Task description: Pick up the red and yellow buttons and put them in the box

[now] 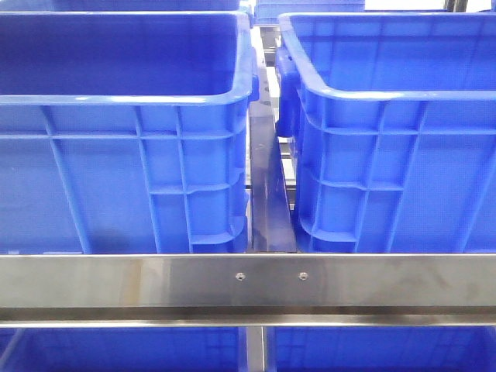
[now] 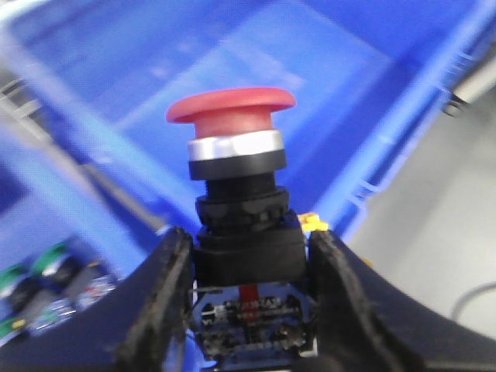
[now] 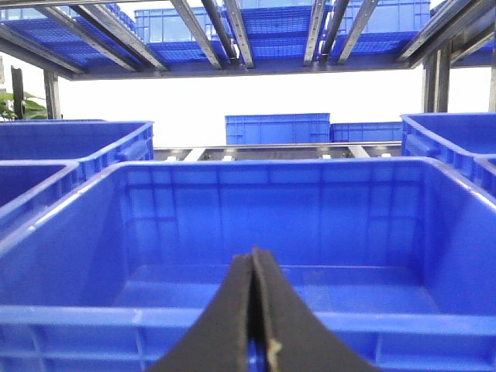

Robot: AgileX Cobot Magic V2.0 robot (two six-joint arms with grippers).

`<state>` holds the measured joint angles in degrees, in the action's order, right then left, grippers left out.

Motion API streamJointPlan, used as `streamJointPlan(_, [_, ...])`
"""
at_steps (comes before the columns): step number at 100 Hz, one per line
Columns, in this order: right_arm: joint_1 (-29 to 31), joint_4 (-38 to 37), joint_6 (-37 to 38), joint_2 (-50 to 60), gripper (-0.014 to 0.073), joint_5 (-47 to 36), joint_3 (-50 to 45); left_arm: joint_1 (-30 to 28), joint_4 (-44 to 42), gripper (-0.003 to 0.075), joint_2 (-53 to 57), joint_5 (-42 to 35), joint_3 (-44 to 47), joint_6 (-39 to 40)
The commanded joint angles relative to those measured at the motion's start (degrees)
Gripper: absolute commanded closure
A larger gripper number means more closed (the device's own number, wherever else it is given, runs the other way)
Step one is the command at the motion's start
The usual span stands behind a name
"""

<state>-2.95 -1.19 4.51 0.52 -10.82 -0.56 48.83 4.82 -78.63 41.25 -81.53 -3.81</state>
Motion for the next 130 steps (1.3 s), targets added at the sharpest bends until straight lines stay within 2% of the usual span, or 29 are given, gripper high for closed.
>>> streamJointPlan(1, [0.03, -0.09, 2.08, 1.49, 0.0662, -2.55, 4.63, 1.96, 0.53, 0.0739, 2.0, -3.86, -1.73, 0.17])
streamJointPlan(12, [0.03, -0.09, 5.78, 0.77, 0.0662, 4.94, 11.46, 2.68, 0.53, 0.0739, 2.0, -4.07, -1.73, 0.17])
streamJointPlan(38, [0.03, 0.39, 7.76, -11.14, 0.0662, 38.04, 35.31, 2.81, 0.53, 0.0739, 2.0, -4.07, -1.73, 0.17])
streamJointPlan(50, [0.03, 4.35, 7.76, -18.87, 0.0662, 48.98, 44.85, 2.81, 0.53, 0.0739, 1.58, -4.07, -1.73, 0.17])
streamJointPlan(62, [0.03, 9.5, 7.76, -24.19, 0.0662, 53.07, 50.04, 2.81, 0.53, 0.0739, 0.76, -4.07, -1.73, 0.17])
streamJointPlan(80, [0.03, 12.76, 7.69, -29.28, 0.065, 53.23, 50.18, 2.81, 0.53, 0.0739, -0.19, -4.07, -1.73, 0.17])
streamJointPlan(90, [0.03, 13.75, 7.65, -31.43, 0.0554, 53.47, 50.18, 2.81, 0.53, 0.0739, -0.3, -4.07, -1.73, 0.17])
streamJointPlan(109, [0.03, 18.63, 7.65, -33.58, 0.0153, 52.02, 50.18, 2.81, 0.53, 0.0739, -0.3, -4.07, -1.73, 0.17])
streamJointPlan(114, [0.03, 20.52, 7.65, -33.9, 0.0076, 51.08, 50.18, 2.81, 0.53, 0.0739, -0.3, -4.07, -1.73, 0.17])
streamJointPlan(121, [0.03, 23.76, 7.39, -34.61, 0.0021, 49.56, 50.18, 2.81, 0.53, 0.0739, -0.3, -4.07, -1.73, 0.17])
streamJointPlan(130, [-0.09, 29.7, 3.52, -36.52, 0.0021, 47.83, 50.18, 2.81, 0.53, 0.0739, -0.3, -4.07, -1.73, 0.17])
